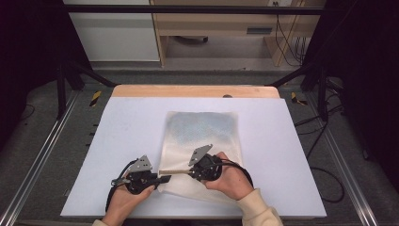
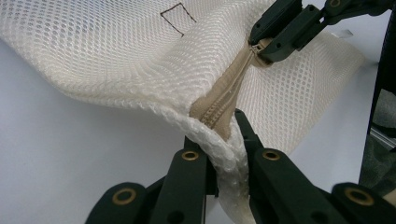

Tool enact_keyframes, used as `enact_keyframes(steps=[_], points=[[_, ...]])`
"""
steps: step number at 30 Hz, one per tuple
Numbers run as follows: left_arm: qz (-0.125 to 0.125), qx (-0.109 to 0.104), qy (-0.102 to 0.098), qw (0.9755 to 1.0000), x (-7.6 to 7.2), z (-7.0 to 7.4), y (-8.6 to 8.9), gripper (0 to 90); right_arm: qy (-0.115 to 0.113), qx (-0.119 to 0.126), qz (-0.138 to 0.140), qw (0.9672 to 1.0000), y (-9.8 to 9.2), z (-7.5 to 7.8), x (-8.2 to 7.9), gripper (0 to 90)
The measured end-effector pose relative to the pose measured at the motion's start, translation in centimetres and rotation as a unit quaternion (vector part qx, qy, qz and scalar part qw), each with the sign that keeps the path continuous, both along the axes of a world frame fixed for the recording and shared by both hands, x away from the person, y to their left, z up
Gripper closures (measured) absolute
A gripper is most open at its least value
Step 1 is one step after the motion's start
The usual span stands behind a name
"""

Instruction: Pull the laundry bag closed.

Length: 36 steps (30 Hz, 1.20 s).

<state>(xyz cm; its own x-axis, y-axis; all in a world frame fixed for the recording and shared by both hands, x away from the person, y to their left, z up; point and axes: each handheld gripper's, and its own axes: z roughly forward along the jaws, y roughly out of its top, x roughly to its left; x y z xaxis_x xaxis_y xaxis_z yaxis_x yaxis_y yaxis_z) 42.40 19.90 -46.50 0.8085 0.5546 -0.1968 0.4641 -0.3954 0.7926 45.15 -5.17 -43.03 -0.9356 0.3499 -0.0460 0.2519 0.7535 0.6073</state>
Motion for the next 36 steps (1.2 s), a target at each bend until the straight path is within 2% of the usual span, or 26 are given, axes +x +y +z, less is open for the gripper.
enact_keyframes(steps=[36], points=[[-0.006, 0.001, -0.006, 1.0000, -0.2, 0.1, -0.2, 85.5, -0.002, 0.001, -0.012, 0.9999, -1.2, 0.0, -0.3, 82.1]])
